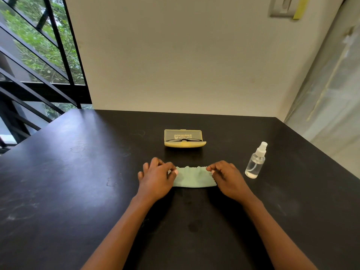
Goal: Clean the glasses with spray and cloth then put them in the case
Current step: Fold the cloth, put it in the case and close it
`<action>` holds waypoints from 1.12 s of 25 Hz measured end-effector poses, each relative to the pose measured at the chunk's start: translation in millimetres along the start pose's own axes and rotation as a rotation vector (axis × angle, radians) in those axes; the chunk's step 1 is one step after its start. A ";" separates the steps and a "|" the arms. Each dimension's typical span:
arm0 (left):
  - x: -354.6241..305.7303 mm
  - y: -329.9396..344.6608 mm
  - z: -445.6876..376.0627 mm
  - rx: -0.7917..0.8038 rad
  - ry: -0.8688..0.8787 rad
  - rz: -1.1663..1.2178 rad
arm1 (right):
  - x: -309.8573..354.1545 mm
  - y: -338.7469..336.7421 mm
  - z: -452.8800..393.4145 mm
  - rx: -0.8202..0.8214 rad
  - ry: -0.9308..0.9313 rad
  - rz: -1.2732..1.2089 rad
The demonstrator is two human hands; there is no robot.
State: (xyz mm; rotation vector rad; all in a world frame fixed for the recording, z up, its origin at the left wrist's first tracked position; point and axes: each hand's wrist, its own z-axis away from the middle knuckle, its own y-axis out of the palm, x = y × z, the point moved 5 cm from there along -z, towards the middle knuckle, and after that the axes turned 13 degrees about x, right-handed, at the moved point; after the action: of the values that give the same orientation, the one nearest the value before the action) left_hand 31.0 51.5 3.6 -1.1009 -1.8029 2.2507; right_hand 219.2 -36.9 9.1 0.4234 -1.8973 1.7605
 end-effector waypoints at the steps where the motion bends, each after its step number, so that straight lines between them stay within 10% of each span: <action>1: -0.7 4.6 0.1 0.037 -0.008 -0.075 | -0.6 4.9 -2.7 0.038 0.006 0.059; 8: 14.7 19.9 -7.9 0.143 -0.099 -0.129 | -12.7 21.1 -7.9 0.198 0.127 0.254; 17: 7.6 9.7 2.3 0.083 0.268 -0.070 | 4.5 8.0 14.1 0.022 -0.188 0.395; 28: 1.6 8.8 6.1 0.005 0.323 -0.265 | 9.0 9.8 15.0 -0.048 -0.251 0.516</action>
State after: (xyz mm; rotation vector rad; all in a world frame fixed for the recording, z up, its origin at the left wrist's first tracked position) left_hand 29.7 44.3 -4.5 -1.0770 -1.6946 1.8113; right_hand 204.1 -49.6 5.7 0.1442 -2.3821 2.0496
